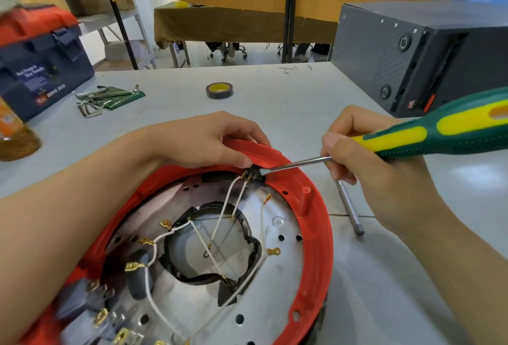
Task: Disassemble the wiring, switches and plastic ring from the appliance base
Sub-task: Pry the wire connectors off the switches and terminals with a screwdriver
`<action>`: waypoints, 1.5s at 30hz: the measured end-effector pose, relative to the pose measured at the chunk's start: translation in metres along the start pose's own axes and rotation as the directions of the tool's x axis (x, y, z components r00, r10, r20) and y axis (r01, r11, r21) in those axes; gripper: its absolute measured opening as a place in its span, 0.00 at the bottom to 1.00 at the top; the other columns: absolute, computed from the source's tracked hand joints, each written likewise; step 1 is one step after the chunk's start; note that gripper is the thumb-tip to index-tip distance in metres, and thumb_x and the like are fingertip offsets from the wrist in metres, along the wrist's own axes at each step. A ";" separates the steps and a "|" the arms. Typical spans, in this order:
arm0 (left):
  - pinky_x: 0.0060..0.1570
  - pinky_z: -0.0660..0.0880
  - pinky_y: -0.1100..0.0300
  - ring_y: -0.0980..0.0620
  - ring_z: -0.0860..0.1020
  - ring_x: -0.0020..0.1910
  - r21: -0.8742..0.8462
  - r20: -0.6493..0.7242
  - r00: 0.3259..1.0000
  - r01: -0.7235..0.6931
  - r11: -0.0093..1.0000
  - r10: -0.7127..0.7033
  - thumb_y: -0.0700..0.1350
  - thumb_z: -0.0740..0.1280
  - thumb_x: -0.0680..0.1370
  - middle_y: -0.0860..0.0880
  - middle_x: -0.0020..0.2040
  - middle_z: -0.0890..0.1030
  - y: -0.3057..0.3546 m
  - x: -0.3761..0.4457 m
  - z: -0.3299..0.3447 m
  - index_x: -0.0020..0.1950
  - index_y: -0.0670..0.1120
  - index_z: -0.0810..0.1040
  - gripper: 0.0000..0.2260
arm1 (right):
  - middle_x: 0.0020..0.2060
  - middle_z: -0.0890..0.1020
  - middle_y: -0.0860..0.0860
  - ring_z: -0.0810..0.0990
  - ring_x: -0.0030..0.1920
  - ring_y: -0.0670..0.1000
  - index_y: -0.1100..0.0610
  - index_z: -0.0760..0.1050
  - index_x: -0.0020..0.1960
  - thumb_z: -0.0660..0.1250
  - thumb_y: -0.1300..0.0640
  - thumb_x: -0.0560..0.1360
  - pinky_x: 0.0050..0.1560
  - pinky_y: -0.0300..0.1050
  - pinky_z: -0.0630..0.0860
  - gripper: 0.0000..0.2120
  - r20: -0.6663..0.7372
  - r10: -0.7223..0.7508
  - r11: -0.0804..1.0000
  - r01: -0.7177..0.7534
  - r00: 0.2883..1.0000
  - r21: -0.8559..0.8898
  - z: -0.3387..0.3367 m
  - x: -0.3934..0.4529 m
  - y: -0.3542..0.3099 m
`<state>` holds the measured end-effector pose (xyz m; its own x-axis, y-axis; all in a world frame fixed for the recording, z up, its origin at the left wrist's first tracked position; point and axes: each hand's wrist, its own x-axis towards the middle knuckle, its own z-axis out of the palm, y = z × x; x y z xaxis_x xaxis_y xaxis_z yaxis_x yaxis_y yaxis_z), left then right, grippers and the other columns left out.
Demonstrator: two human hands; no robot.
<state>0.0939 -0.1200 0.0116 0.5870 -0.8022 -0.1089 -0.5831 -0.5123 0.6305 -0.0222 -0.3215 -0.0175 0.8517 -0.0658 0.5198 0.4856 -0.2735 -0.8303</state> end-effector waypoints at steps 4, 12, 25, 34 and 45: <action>0.60 0.74 0.51 0.52 0.81 0.51 0.010 -0.001 1.000 0.004 1.000 -0.004 0.37 0.68 0.76 0.53 0.52 0.83 0.001 -0.001 0.000 0.59 0.50 0.78 0.14 | 0.24 0.74 0.53 0.71 0.25 0.45 0.59 0.70 0.33 0.63 0.46 0.68 0.29 0.31 0.65 0.16 0.001 -0.011 0.999 0.011 1.000 -0.044 0.003 0.002 -0.004; 0.59 0.73 0.50 0.51 0.81 0.51 0.025 -0.012 1.000 0.007 1.000 -0.006 0.38 0.67 0.77 0.51 0.52 0.83 0.004 -0.002 0.001 0.59 0.50 0.77 0.13 | 0.24 0.74 0.54 0.70 0.25 0.46 0.57 0.70 0.33 0.64 0.53 0.71 0.29 0.33 0.65 0.11 0.058 -0.009 0.995 0.014 0.998 -0.101 0.002 0.015 -0.009; 0.67 0.66 0.55 0.57 0.73 0.61 0.283 -0.085 0.996 0.023 0.959 0.002 0.48 0.70 0.74 0.56 0.61 0.76 0.011 -0.003 -0.005 0.61 0.55 0.77 0.15 | 0.21 0.68 0.50 0.67 0.24 0.47 0.62 0.66 0.32 0.63 0.48 0.66 0.27 0.36 0.65 0.16 -0.170 -0.024 1.000 0.026 0.985 0.010 0.013 -0.003 -0.018; 0.41 0.71 0.72 0.63 0.77 0.39 0.289 -0.022 1.000 0.010 0.957 -0.004 0.46 0.72 0.73 0.58 0.40 0.80 0.024 -0.068 -0.012 0.46 0.58 0.82 0.06 | 0.22 0.68 0.51 0.67 0.26 0.51 0.60 0.66 0.31 0.63 0.48 0.67 0.28 0.40 0.64 0.16 -0.240 -0.012 0.999 0.024 0.971 0.047 0.014 -0.022 -0.027; 0.47 0.69 0.65 0.61 0.72 0.45 0.400 0.003 1.000 0.019 0.917 -0.022 0.46 0.73 0.72 0.57 0.44 0.75 0.010 -0.086 0.022 0.44 0.54 0.84 0.02 | 0.21 0.69 0.51 0.67 0.25 0.47 0.58 0.65 0.29 0.63 0.49 0.67 0.28 0.34 0.65 0.15 -0.255 -0.009 0.996 0.030 0.967 0.081 0.022 -0.036 -0.038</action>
<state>0.0254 -0.0632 0.0109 0.5980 -0.7918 -0.1245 -0.7479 -0.6070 0.2687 -0.0674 -0.2878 -0.0089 0.7690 -0.3063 0.5611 0.5257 -0.1965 -0.8277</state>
